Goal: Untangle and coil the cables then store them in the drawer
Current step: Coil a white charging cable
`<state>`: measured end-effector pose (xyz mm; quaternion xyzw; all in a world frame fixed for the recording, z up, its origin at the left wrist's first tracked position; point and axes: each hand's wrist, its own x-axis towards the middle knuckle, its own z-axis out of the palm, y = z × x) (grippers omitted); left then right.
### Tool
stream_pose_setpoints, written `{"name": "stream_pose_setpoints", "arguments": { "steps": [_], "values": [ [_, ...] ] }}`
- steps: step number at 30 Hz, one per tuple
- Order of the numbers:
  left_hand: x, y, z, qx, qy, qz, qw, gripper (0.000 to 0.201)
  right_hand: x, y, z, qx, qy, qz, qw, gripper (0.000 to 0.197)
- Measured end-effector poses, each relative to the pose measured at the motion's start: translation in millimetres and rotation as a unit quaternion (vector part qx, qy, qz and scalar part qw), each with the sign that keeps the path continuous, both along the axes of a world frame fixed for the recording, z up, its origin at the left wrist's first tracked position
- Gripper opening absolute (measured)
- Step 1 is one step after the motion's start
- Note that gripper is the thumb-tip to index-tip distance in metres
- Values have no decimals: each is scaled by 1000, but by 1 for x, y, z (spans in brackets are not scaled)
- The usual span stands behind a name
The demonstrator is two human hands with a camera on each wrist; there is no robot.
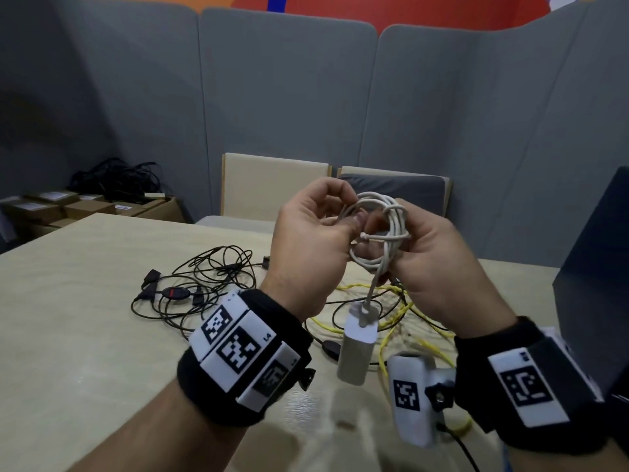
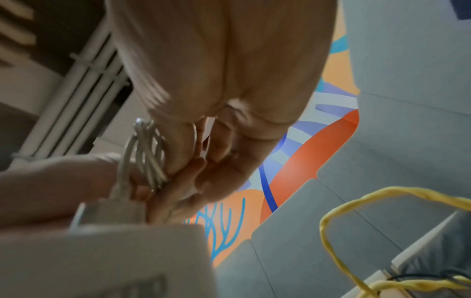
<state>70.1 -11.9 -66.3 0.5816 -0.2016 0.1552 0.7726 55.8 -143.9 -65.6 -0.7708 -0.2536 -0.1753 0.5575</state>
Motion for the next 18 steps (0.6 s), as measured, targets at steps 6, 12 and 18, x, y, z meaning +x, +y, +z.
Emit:
{"name": "stream_pose_setpoints", "arguments": {
  "steps": [6, 12, 18],
  "values": [
    [1, 6, 4, -7, 10, -29, 1000, 25, -6, 11, -5, -47, -115, -44, 991, 21],
    [9, 25, 8, -32, 40, 4, 999, 23, -9, 6, 1, -166, -94, -73, 979, 13],
    [17, 40, 9, -23, 62, 18, 998, 22, -25, -9, 23, -318, -78, -82, 941, 18]
  ]
}}
